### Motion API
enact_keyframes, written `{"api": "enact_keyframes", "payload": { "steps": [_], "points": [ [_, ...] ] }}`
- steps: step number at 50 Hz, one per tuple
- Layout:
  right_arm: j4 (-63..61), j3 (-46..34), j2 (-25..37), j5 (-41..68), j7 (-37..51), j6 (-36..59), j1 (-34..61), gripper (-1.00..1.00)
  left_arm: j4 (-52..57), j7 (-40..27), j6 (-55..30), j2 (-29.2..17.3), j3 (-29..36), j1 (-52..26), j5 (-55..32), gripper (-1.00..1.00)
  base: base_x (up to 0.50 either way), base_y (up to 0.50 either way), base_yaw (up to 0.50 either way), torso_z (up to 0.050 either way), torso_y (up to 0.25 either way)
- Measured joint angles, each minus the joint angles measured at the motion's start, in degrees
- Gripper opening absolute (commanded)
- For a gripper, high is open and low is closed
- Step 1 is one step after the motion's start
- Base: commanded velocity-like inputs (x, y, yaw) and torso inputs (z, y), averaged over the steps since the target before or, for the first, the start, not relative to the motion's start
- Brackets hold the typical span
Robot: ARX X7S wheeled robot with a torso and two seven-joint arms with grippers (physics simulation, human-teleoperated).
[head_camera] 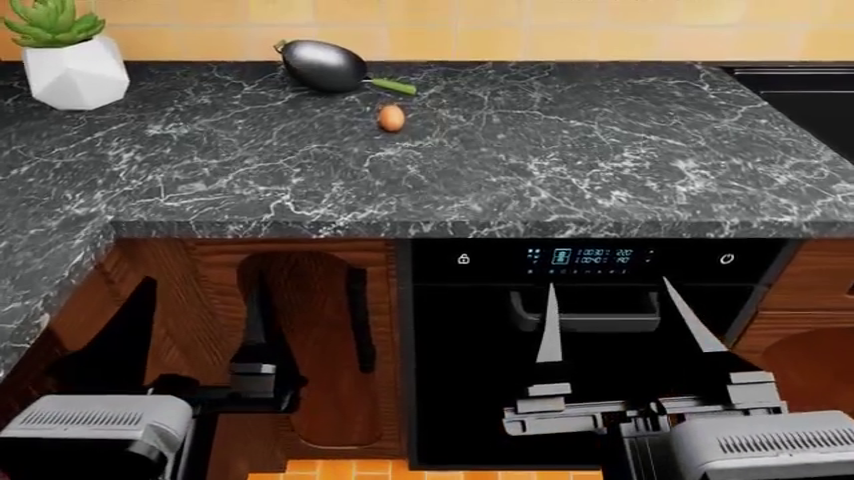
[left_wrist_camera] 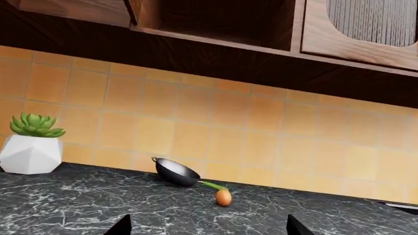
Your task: Pick the egg from the counter and place it in the cabinet.
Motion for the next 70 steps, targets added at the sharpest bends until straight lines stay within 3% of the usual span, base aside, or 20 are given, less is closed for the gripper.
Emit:
{"api": "enact_keyframes", "payload": {
  "steps": [70],
  "points": [
    [-2.9,-3.3,2.3,-0.1,3.0,1.4,0.4,1.00,1.7,-2.4,0.7,-2.6,0.1,0.7,-2.8,1.00,0.50,-0.01,0.00,0.000,0.001]
  ]
}}
